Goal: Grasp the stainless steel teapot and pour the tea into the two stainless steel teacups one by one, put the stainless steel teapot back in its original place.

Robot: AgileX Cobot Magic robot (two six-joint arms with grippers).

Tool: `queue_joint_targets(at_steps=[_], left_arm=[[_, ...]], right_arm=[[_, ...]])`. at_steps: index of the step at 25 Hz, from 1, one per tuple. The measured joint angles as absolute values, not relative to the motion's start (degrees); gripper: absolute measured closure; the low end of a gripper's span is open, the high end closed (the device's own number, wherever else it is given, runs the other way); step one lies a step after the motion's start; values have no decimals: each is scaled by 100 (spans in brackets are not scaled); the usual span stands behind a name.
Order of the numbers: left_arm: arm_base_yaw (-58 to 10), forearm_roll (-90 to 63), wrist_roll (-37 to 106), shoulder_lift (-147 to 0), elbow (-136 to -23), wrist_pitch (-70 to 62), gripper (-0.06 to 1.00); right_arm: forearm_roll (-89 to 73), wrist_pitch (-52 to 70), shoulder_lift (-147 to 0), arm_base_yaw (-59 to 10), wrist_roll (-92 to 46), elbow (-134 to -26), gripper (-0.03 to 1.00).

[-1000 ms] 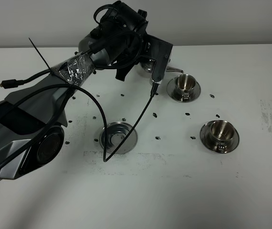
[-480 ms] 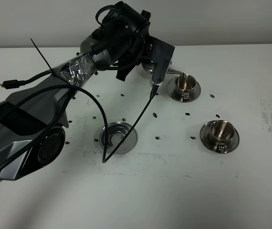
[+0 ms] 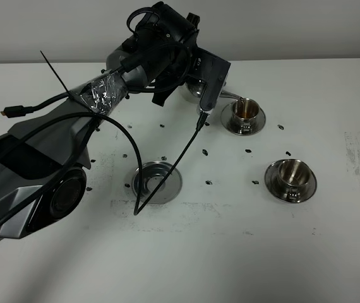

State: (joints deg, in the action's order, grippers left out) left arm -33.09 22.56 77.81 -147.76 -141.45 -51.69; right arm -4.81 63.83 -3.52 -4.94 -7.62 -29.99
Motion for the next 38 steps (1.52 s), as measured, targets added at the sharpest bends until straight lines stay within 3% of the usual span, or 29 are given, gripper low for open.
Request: queue_joint_targets(at_steps=[38], left_arm=[[-3309, 2410, 7846, -14776, -14145, -5009, 77]], right_arm=[[-481, 6383, -352, -494, -762, -2999, 74]])
